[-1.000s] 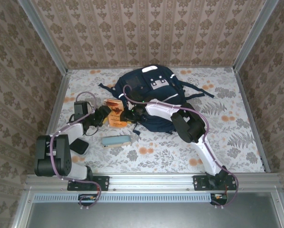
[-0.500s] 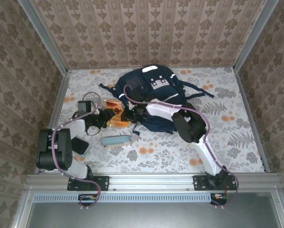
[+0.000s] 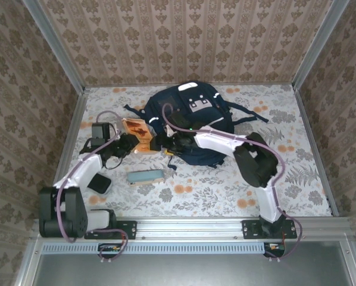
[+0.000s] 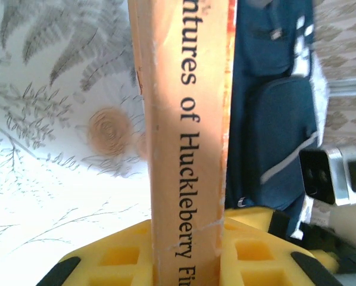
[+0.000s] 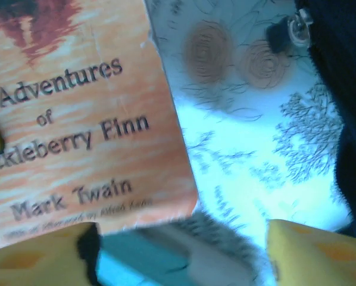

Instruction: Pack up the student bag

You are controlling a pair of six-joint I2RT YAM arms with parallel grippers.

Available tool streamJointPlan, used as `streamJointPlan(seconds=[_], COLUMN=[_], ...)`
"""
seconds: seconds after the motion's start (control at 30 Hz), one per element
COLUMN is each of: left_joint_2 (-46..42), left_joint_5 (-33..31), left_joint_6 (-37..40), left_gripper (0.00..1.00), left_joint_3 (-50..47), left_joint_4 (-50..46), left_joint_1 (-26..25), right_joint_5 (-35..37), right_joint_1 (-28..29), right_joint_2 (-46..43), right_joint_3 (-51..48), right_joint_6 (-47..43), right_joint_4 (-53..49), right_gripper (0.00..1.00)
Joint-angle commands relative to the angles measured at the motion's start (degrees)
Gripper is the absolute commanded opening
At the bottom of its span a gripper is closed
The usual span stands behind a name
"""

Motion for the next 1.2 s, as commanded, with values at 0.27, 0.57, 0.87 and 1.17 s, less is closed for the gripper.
streamJointPlan(seconds=[0.27, 0.57, 0.87, 1.17], left_joint_2=[-9.4, -5.0, -0.7, 1.7], left_joint_5=[-7.4, -13.5, -16.1, -14.8], left_joint_6=[-14.4, -26.9, -37.8, -41.9], left_gripper=[0.14, 0.14, 0.13, 0.13], left_joint_3=[7.4, 11.0, 10.1, 9.5], left_joint_4=[9.6, 24.0, 32.6, 36.1], left_joint_1=[-9.1, -15.7, -19.1, -19.9], right_joint_5=[-4.8, -1.6, 3.2, 4.3], right_joint_1=[-7.5, -8.2, -7.9, -8.2], right_joint_2=[-17.5, -19.6, -19.7, -16.9], right_joint_3=[-21.6, -26.1, -26.1, -23.0], right_joint_6=[26.5, 40.7, 42.1, 43.3], right_joint_4=[40.5, 57.7, 63.7, 64.8], right_gripper=[0.95, 0.95, 0.82, 0.71])
